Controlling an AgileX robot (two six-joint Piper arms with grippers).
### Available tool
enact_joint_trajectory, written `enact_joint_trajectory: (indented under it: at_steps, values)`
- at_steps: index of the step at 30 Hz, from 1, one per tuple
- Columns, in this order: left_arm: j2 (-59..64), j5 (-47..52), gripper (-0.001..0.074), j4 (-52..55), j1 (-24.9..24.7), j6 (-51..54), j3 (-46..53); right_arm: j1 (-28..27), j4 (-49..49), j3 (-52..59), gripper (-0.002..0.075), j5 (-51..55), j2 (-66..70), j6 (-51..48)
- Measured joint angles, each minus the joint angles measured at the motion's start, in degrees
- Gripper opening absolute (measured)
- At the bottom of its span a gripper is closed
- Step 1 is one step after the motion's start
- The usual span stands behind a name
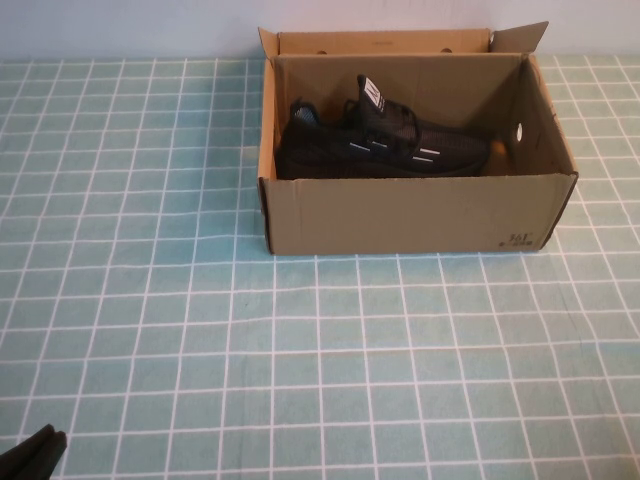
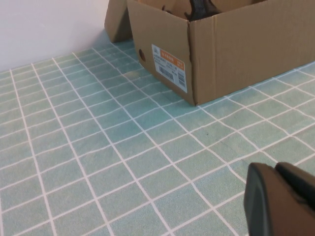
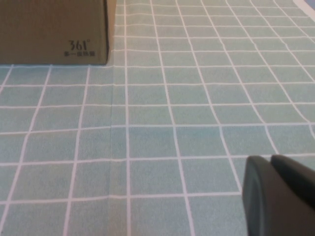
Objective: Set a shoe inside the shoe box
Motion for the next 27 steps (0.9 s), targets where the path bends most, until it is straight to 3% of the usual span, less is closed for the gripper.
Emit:
enact_joint_trajectory:
  at_steps: [10, 15, 20, 27]
  values:
    - [0.0, -2.4, -0.0003, -3.6, 0.7, 0.0, 0.0, 0.0, 0.0, 0.0, -0.0008, 0.0, -0.1, -0.1]
    - [-0.2, -9.9, -0.0003, -8.1, 9.8, 0.0, 0.0, 0.0, 0.0, 0.0, -0.0008, 0.0, -0.3, -0.1]
    - [-1.9, -8.9, -0.0003, -10.0, 20.5, -0.4, 0.0, 0.0, 0.0, 0.0, -0.0008, 0.0, -0.3, -0.1]
    - [-2.0, 2.3, -0.0003, -9.6, 23.2, -0.3, 0.0, 0.0, 0.0, 0.0, -0.0008, 0.1, -0.3, -0.1]
